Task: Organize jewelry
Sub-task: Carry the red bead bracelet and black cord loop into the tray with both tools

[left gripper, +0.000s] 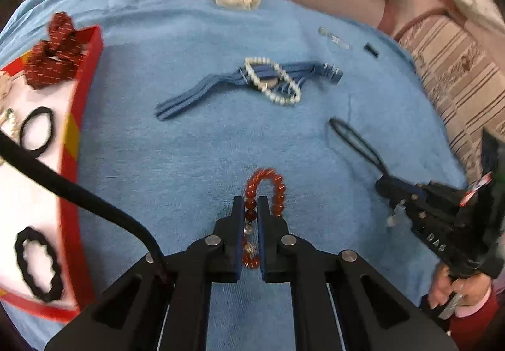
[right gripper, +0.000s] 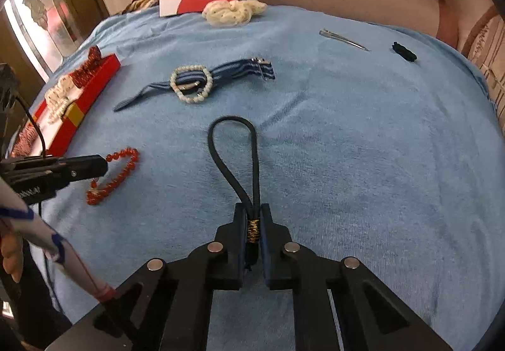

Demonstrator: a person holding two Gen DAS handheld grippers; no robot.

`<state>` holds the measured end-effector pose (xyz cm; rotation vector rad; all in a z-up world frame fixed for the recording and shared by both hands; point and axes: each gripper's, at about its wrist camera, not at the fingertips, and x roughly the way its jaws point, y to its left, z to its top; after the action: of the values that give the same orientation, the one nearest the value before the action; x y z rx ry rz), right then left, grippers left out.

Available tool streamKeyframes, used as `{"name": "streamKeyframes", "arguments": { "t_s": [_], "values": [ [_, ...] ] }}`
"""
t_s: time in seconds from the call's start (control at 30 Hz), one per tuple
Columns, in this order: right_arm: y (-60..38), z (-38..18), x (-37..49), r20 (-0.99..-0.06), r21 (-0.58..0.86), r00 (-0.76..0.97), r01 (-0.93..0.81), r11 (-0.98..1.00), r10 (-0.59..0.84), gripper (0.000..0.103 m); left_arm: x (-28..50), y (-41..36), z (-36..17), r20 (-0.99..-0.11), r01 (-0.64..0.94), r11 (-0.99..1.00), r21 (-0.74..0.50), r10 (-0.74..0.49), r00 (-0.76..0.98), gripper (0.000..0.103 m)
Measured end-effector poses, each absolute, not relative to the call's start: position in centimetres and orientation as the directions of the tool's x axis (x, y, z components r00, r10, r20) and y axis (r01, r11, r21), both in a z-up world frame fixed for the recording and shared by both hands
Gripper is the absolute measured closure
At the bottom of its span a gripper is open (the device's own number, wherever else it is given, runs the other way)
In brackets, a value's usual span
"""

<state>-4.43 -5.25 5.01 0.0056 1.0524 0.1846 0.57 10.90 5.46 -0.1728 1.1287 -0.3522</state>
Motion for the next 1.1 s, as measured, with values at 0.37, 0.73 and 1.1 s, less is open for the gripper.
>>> {"name": "streamKeyframes", "arguments": {
  "t_s": [0.37, 0.73, 1.1],
  "values": [
    [-1.1, 11.2, -6.8, -0.794, 0.098, 0.568, -0.228, 0.969, 0.214, 0.095, -3.2, 20.9, 14.9, -0.747, 0.103, 0.92, -0.377, -0.368, 0.553, 0.096],
    [10.6, 15.1, -4.7, -0.743, 0.245, 0.507, -0.401, 0.883, 0.437, 0.094, -1.8, 30.3, 14.9, -0.785, -0.064, 0.944, -0.323, -0.23, 0.576, 0.096],
    [20.5, 10.0, 1.3, -0.783, 0.364, 0.352, -0.408, 0.837, 0.512, 0.094, 0.5, 35.7, 8.1, -0.843, -0.191, 0.924, -0.332, -0.2, 0.5, 0.096]
  ]
}}
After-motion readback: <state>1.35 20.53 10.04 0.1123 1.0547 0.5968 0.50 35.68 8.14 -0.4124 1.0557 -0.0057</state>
